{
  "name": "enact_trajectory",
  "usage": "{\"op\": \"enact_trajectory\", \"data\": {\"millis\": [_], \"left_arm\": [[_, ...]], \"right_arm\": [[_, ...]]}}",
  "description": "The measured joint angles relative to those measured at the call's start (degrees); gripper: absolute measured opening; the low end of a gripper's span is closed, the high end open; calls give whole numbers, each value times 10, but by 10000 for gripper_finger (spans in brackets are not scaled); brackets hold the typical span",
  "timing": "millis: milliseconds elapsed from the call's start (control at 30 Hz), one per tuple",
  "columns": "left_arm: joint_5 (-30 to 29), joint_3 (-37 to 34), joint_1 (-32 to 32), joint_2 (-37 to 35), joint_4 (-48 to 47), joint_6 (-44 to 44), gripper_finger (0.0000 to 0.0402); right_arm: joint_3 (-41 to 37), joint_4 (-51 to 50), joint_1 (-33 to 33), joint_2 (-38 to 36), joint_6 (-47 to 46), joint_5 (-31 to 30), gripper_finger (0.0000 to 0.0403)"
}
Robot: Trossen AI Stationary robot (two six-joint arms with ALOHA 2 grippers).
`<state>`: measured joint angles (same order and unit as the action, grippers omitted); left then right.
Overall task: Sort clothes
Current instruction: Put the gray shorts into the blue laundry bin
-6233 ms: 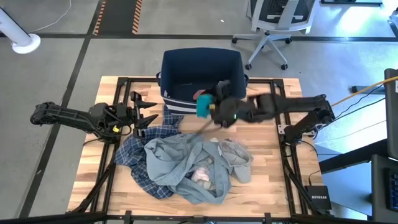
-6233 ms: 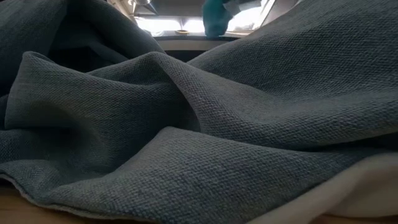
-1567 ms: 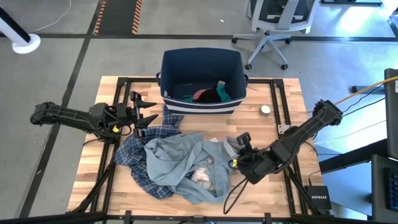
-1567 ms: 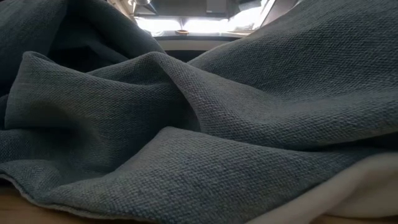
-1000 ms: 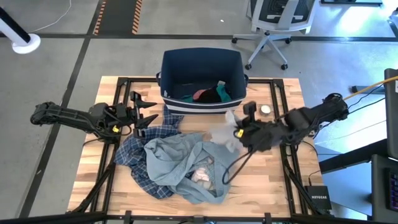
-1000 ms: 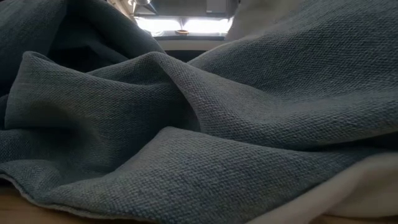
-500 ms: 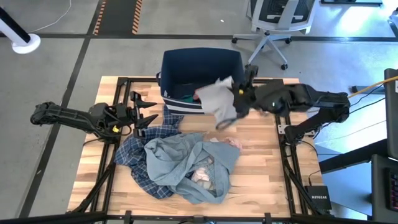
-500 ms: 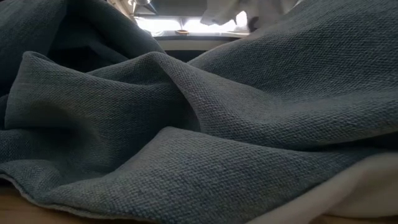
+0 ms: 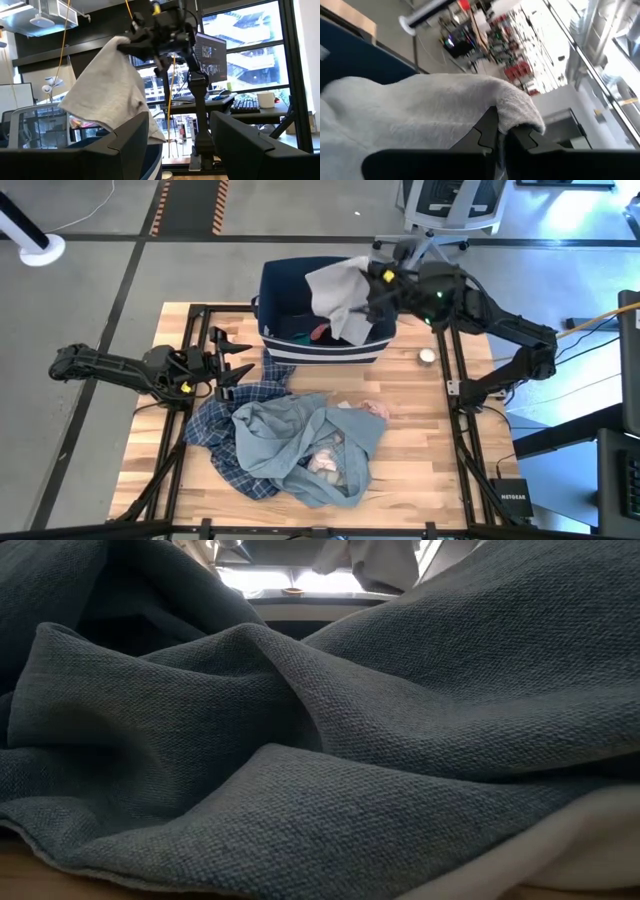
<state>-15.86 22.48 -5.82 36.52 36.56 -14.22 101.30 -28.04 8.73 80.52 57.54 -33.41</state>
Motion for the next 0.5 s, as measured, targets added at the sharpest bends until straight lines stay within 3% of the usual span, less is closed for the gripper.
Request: {"op": "enact_trajectory", "data": {"millis": [233, 500], "left_arm": [[0, 0, 0, 0, 0, -2, 208], [0, 0, 0, 0, 0, -4, 208]], "right_arm": [[0, -9, 43, 22, -1, 0, 25], [0, -43, 45, 57, -20, 31, 26]]}}
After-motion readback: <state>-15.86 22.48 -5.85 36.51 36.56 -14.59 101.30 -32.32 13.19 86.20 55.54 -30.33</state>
